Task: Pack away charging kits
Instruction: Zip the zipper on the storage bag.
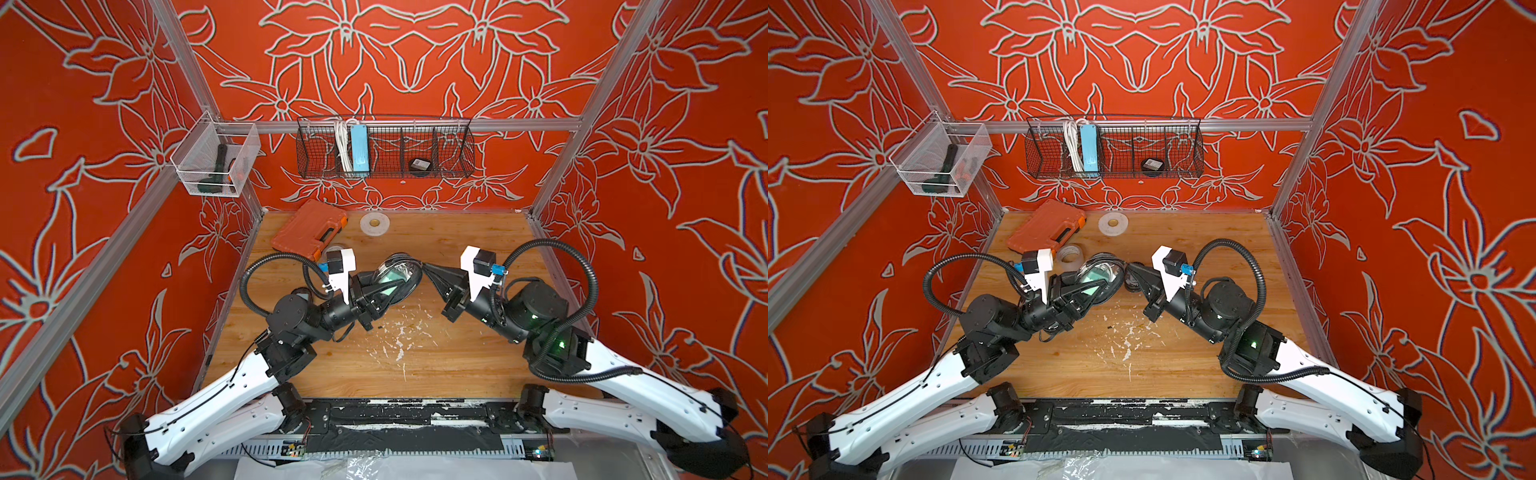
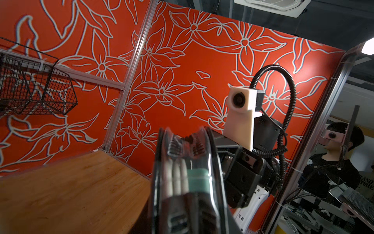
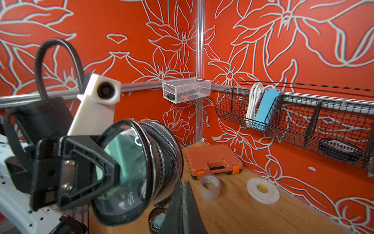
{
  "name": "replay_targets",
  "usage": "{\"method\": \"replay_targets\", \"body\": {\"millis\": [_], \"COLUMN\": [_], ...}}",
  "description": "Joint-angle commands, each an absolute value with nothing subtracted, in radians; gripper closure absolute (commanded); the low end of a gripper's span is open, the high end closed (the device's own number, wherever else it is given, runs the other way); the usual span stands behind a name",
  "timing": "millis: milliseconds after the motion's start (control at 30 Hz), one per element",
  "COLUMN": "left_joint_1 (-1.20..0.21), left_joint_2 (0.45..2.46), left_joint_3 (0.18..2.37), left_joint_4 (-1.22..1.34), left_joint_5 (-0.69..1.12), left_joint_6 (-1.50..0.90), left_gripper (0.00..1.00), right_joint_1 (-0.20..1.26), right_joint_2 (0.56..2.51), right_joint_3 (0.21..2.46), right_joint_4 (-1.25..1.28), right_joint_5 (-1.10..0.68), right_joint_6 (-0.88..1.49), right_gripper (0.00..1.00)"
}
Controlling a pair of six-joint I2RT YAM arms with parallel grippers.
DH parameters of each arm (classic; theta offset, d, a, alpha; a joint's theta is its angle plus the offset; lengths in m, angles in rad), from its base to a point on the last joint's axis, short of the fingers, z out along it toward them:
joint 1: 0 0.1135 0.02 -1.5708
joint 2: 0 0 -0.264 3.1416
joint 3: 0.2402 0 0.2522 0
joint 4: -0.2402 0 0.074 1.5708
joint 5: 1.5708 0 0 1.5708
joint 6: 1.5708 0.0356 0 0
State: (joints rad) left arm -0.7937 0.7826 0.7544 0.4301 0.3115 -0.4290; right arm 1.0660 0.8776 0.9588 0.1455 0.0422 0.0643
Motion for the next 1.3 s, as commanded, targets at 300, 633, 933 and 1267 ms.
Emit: {"method": "replay_targets", "body": {"millis": [300,633,933,1267], "left_joint_1": [-0.793,-0.793,-0.793,-0.792], "left_joint_2": [0.848,0.919,0.953,1.017], "left_joint_3": [0.883,0.88,0.887,0.859], "left_joint_4": [-0.028,-0.063,-0.084,-0.047], "left_joint_5": [0.416,0.429,0.399,0.261], "left_joint_6": [-0.413,-0.39,-0.373,-0.414], "left_gripper": [1.0,1.0,1.0,1.0], "right_joint_1": [0.992,0.948,0.935,0.922], "right_joint_2": [0.934,0.982,0.996,1.081], "right_joint_3": [1.08,1.215,1.237,1.245], "right_joint_4": [0.055,-0.092,-0.218,-0.097], "right_joint_5": [-0.013,-0.184,-0.298,-0.084], "right_joint_6": [-0.163,-0.366,-0.723,-0.643], "right_gripper": [1.0,1.0,1.0,0.5]}}
